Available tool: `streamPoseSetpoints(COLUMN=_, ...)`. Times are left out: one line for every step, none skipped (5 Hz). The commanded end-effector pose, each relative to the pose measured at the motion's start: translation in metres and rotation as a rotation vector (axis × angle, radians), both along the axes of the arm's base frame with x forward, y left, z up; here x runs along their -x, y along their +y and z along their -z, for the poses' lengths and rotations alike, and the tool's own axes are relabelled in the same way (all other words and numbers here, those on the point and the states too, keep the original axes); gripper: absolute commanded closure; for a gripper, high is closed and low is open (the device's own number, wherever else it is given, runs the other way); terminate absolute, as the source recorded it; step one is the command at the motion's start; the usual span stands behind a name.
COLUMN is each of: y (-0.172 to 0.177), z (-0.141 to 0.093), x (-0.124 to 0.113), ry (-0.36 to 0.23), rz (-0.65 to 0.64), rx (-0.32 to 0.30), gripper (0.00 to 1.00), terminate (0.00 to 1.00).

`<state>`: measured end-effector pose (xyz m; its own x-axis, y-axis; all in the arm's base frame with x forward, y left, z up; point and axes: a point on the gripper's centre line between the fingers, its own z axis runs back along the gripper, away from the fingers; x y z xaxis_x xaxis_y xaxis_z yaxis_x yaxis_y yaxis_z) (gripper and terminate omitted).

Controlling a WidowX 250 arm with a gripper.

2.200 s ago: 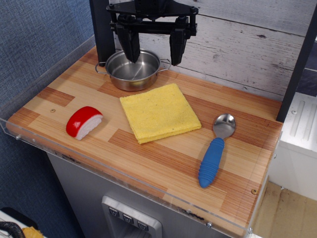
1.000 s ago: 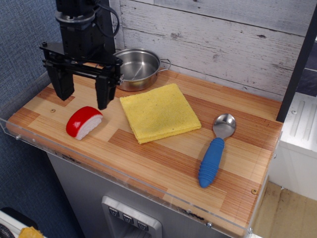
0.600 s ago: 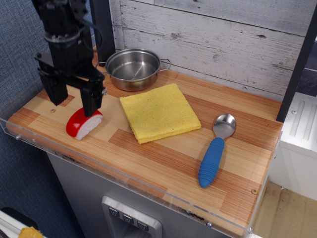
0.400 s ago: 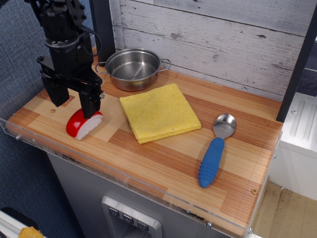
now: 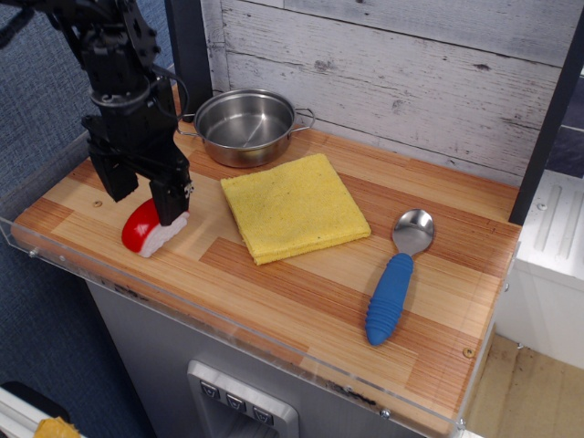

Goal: Move the apple and put it behind the spoon.

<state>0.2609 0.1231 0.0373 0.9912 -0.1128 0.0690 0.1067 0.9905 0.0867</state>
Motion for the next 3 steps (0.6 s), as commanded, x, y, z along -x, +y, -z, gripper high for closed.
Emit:
streamPoseSetpoints(y=0.0066, z=0.0077, x=-0.0038, ry=0.006, rz=0.010, rx=-0.019, gripper=0.00, terminate=0.00)
streamPoseSetpoints(y=0.0084, z=0.0106, x=-0.0016, ry=0.004, rz=0.009, rx=-0.013, gripper=0.00, terminate=0.00)
streamPoseSetpoints(y=0.0105, z=0.0130, x=-0.0006, ry=0.011, rz=0.006, rx=-0.011, gripper=0.00, terminate=0.00)
